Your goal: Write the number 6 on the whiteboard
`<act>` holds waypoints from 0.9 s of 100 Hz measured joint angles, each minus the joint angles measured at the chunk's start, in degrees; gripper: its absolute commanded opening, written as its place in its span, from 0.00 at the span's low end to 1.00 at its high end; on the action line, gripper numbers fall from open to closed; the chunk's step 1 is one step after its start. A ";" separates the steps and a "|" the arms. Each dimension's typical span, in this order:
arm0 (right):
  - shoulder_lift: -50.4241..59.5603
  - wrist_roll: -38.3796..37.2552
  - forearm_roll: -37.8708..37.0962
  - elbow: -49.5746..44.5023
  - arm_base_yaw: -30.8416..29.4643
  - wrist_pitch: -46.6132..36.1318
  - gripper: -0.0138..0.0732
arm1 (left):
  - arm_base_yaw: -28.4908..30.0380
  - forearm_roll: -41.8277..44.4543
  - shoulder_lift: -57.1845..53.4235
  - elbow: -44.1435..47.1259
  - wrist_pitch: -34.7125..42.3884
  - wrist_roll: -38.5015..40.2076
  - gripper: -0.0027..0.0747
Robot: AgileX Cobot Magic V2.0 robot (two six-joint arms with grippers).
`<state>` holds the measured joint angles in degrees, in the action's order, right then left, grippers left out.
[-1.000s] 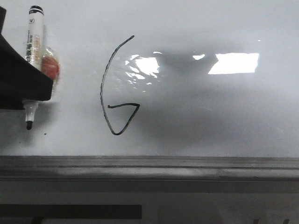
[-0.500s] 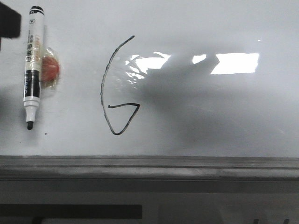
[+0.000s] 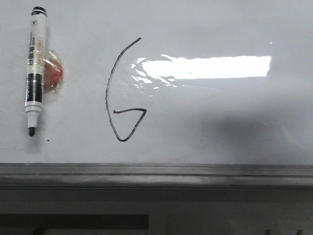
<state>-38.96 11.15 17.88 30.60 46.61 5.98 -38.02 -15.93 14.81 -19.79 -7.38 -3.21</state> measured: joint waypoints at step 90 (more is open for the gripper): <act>25.07 0.00 -1.05 -21.27 0.00 -3.46 0.08 | 0.00 0.13 -9.72 13.29 2.72 0.00 0.01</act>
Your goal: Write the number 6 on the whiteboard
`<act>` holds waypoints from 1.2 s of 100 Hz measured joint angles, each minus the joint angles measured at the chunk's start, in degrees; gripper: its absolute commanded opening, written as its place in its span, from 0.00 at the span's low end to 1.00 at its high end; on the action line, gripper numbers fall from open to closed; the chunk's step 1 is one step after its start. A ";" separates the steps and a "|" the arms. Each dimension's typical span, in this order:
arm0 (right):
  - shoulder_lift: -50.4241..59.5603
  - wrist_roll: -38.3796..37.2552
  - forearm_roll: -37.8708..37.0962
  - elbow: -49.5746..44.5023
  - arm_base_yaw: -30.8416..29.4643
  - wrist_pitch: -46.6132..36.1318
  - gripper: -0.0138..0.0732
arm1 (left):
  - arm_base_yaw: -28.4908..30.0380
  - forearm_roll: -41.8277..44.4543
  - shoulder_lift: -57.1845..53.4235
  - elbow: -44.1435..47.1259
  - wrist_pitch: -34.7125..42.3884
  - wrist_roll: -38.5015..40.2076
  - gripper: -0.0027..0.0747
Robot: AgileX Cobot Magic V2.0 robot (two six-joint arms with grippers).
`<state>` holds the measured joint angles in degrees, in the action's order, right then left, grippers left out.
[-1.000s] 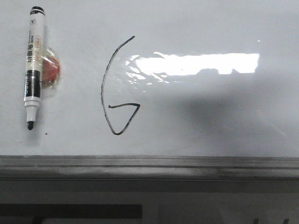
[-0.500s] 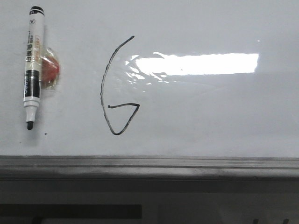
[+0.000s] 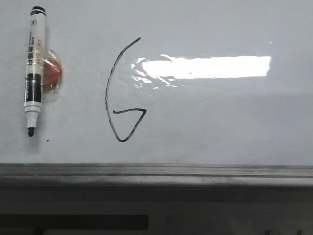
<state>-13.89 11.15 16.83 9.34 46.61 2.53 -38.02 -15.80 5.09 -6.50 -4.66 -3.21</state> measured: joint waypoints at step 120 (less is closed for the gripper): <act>0.00 0.11 0.00 0.00 0.00 -0.09 0.08 | 35.39 12.82 -5.44 6.83 -5.20 2.34 0.01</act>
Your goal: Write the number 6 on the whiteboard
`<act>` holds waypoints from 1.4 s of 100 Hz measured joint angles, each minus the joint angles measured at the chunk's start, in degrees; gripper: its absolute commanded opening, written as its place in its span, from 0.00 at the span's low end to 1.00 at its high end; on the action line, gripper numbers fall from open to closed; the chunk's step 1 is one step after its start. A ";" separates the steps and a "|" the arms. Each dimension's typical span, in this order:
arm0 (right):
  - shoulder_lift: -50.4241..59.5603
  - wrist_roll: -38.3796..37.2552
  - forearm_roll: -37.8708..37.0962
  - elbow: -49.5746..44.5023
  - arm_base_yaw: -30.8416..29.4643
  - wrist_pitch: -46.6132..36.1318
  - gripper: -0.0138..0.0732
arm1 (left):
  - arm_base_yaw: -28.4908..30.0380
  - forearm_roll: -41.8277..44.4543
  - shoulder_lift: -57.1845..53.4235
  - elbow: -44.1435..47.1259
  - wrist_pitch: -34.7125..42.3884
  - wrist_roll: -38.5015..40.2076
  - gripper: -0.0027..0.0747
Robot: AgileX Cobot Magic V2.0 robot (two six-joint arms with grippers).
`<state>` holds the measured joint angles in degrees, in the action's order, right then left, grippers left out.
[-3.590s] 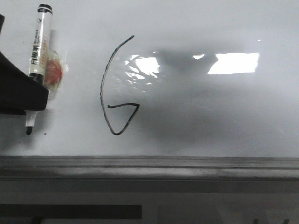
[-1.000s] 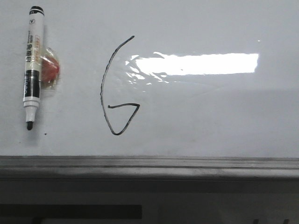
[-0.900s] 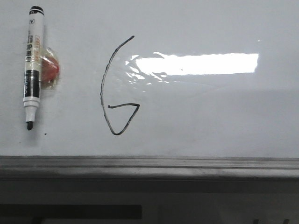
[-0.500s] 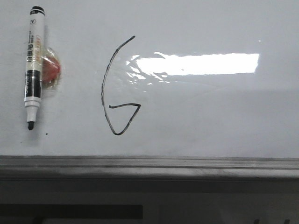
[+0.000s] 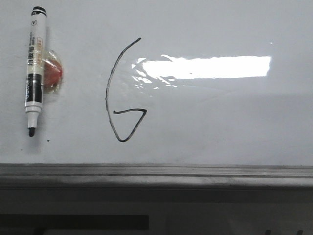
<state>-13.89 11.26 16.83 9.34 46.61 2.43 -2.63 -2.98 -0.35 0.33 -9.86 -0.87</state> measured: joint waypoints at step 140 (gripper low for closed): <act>0.00 -1.63 -6.44 0.00 -1.70 -2.43 0.08 | 1.14 1.71 0.00 0.00 -9.03 1.17 0.01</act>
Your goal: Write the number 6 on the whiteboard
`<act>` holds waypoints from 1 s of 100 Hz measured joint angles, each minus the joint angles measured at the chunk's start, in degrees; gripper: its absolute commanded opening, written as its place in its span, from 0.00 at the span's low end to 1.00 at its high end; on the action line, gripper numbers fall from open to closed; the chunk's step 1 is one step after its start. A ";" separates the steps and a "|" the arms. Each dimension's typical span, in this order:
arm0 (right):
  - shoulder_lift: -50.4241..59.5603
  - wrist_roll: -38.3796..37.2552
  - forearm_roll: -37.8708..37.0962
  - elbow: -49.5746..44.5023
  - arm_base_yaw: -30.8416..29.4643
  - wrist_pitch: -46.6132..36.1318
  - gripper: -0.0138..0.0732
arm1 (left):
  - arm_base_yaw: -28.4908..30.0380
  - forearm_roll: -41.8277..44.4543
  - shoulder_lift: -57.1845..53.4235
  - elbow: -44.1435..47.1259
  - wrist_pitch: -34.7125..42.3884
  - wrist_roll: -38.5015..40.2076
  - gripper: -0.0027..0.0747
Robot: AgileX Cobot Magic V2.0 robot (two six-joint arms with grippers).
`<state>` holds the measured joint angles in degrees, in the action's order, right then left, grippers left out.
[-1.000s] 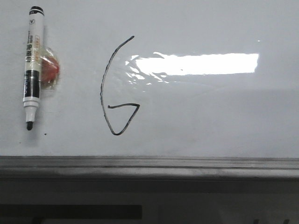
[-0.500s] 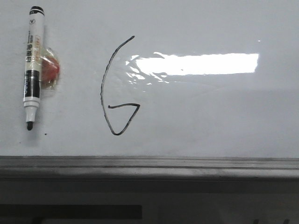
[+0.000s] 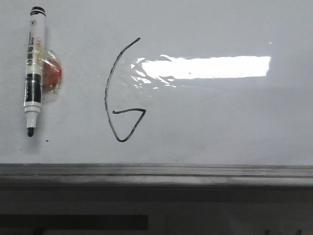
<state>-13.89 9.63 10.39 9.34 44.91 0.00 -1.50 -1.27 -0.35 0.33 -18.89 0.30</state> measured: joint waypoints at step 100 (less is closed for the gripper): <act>14.05 -12.16 -14.81 -10.23 -48.94 16.61 0.08 | 0.00 0.00 0.00 0.00 0.00 0.10 0.01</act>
<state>0.16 -2.53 -4.42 -0.89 -4.03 16.61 -1.50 -1.27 -0.35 0.33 -18.89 0.40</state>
